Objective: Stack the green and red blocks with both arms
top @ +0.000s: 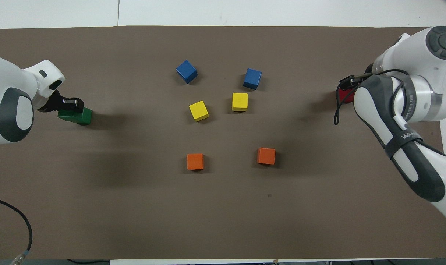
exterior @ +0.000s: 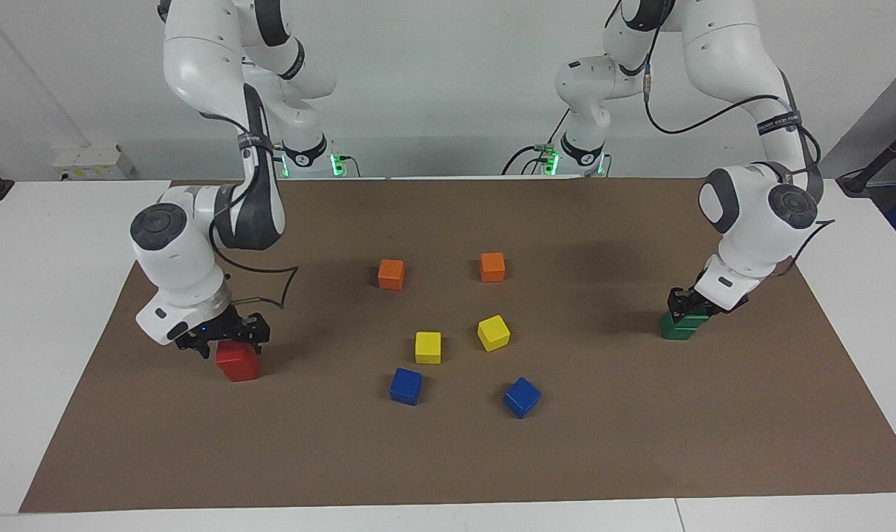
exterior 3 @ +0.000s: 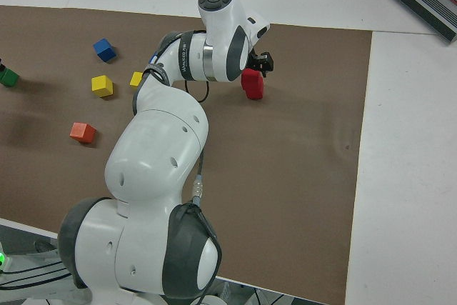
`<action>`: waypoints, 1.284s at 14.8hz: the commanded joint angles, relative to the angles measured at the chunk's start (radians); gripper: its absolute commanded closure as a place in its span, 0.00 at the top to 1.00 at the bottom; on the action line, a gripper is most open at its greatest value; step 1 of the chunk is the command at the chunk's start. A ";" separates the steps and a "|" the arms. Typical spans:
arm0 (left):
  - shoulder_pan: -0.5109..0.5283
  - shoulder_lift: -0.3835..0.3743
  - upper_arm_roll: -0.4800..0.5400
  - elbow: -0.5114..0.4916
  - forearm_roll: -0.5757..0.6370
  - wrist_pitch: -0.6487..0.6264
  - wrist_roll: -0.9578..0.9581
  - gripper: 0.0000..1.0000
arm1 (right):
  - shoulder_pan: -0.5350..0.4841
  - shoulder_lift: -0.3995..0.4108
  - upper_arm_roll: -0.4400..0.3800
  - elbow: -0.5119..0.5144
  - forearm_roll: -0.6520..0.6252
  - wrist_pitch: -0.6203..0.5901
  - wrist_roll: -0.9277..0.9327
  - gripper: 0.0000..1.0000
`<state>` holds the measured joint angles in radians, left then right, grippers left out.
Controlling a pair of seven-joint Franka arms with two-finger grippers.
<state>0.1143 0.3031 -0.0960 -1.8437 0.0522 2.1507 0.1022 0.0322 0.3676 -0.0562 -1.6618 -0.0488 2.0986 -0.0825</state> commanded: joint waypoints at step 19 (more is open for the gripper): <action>-0.005 -0.152 -0.004 0.041 -0.018 -0.217 0.016 1.00 | 0.008 -0.398 -0.013 0.105 0.030 -0.669 -0.026 1.00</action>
<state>0.1120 0.2259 -0.1023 -1.8115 0.0514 2.0220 0.1083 0.0311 0.0004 -0.0572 -1.5521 -0.0387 1.4569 -0.0826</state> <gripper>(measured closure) 0.000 0.000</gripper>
